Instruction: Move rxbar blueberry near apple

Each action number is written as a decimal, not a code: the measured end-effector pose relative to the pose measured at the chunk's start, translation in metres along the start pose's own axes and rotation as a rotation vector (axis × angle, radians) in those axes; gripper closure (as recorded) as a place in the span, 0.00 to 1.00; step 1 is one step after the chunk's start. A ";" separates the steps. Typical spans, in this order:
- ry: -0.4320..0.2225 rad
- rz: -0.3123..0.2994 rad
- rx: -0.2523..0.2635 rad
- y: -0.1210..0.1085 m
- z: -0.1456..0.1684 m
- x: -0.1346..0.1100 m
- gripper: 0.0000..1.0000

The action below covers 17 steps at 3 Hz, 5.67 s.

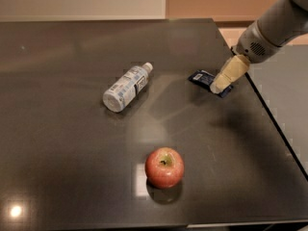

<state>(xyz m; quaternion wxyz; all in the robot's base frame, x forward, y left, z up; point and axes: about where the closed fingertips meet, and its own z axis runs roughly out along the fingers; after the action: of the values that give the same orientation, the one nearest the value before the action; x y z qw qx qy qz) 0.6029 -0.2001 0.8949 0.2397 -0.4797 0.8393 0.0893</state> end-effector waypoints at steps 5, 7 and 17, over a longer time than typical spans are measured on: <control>0.040 0.070 -0.008 -0.026 0.070 0.006 0.16; 0.092 0.026 0.030 -0.023 0.070 0.012 0.63; 0.060 -0.333 -0.279 0.213 0.010 0.028 0.36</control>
Offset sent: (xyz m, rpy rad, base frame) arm 0.0473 0.0011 -0.0452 0.0506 0.0418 -0.0794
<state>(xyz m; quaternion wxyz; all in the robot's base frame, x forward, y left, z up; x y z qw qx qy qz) 0.4135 -0.1061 0.8553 0.1574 -0.6425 0.7348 0.1497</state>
